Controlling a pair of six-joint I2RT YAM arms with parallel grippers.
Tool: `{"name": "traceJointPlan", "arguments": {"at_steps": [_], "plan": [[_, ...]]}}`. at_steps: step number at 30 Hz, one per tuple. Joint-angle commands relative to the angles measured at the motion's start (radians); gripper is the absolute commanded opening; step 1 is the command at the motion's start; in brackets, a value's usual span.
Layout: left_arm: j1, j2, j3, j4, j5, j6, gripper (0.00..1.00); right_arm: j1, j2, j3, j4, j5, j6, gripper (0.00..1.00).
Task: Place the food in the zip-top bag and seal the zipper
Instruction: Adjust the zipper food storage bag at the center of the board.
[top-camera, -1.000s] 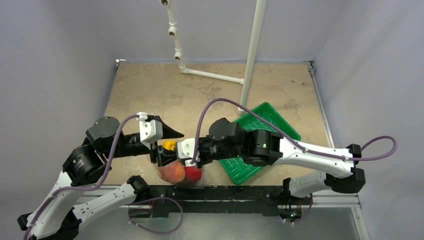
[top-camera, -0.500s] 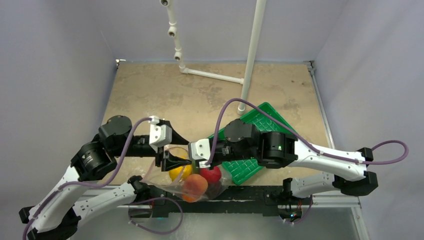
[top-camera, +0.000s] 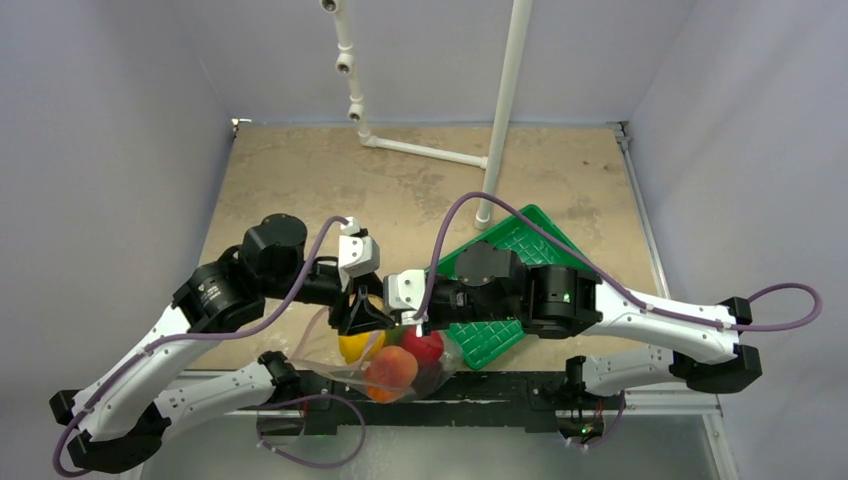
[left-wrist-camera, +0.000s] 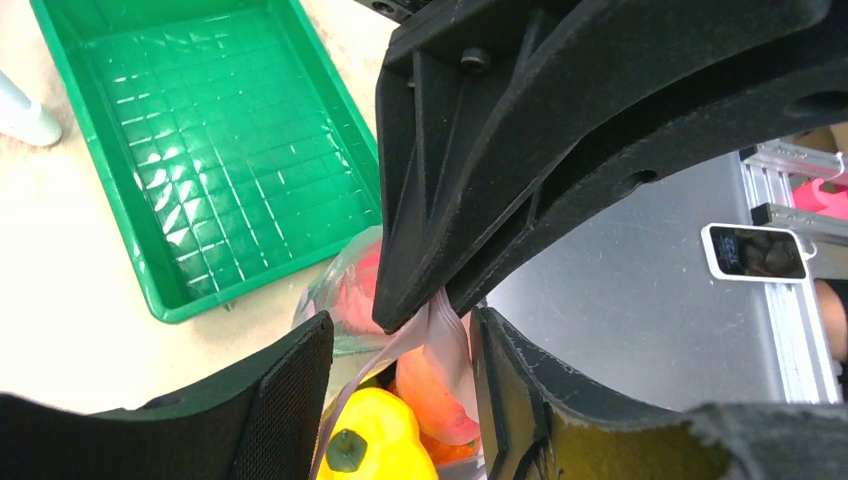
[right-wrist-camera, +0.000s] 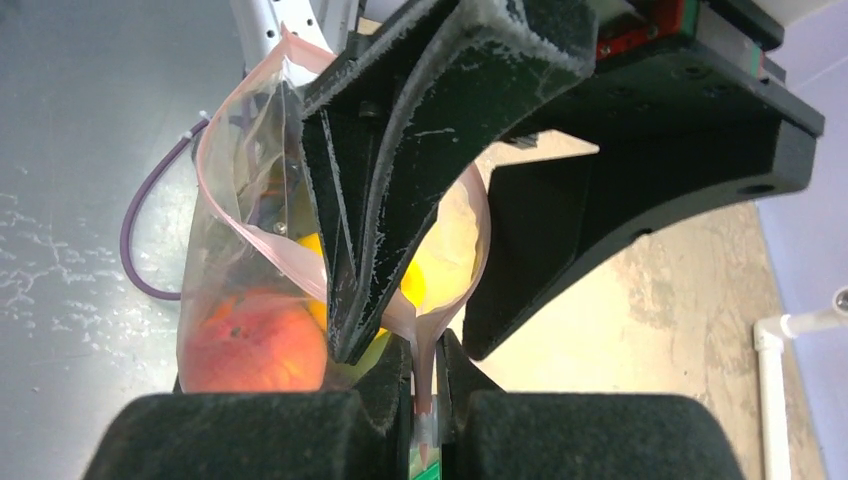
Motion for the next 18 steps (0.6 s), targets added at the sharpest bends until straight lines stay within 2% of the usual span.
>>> {"name": "traceJointPlan", "arguments": {"at_steps": [1, 12, 18], "plan": [[-0.003, -0.001, 0.068, -0.071, -0.065, -0.048, 0.5, 0.007, -0.037, 0.023, 0.046, 0.056, 0.083, 0.0], [-0.003, 0.018, 0.13, -0.152, -0.088, -0.088, 0.49, 0.007, -0.003, 0.039, 0.056, 0.117, 0.189, 0.0], [-0.003, 0.037, 0.166, -0.164, -0.082, -0.102, 0.49, 0.007, 0.026, 0.099, 0.028, 0.136, 0.257, 0.0]]}}
